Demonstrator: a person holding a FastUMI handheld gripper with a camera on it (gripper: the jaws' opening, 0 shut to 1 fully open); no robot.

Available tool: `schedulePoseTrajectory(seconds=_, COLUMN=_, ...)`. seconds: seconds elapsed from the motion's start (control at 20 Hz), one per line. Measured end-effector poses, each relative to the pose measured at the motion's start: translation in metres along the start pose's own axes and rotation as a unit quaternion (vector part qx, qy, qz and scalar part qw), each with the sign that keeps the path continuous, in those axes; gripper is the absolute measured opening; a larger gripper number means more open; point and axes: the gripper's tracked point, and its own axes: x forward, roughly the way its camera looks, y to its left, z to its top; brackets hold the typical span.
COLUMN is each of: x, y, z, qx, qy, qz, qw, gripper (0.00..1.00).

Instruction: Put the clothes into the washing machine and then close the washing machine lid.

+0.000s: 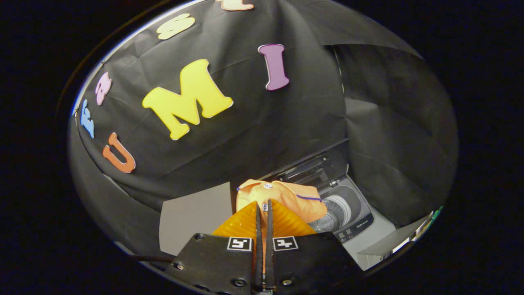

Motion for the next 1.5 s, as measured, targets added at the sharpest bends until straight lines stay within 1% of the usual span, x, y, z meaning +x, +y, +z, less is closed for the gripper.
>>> schedulePoseTrajectory(seconds=0.3, x=0.023, y=-0.067, z=0.029, qx=0.006, qy=0.019, qz=0.000, qw=1.000, gripper=0.06)
schedulePoseTrajectory(seconds=0.45, x=0.039, y=-0.090, z=0.026, qx=0.008, qy=0.041, qz=0.009, qw=0.999, gripper=0.06)
schedulePoseTrajectory(seconds=0.6, x=0.056, y=-0.099, z=0.018, qx=0.013, qy=0.060, qz=0.021, qw=0.998, gripper=0.06)
schedulePoseTrajectory(seconds=0.7, x=0.067, y=-0.101, z=0.006, qx=0.018, qy=0.077, qz=0.030, qw=0.996, gripper=0.06)
schedulePoseTrajectory(seconds=0.8, x=0.084, y=-0.106, z=-0.012, qx=0.014, qy=0.086, qz=0.031, qw=0.996, gripper=0.06)
schedulePoseTrajectory(seconds=1.05, x=0.128, y=-0.113, z=-0.072, qx=0.018, qy=0.128, qz=0.029, qw=0.991, gripper=0.06)
schedulePoseTrajectory(seconds=1.15, x=0.146, y=-0.114, z=-0.094, qx=0.007, qy=0.138, qz=0.027, qw=0.990, gripper=0.06)
schedulePoseTrajectory(seconds=1.3, x=0.164, y=-0.117, z=-0.119, qx=-0.013, qy=0.150, qz=0.018, qw=0.988, gripper=0.06)
schedulePoseTrajectory(seconds=1.5, x=0.187, y=-0.130, z=-0.131, qx=-0.011, qy=0.146, qz=-0.005, qw=0.989, gripper=0.06)
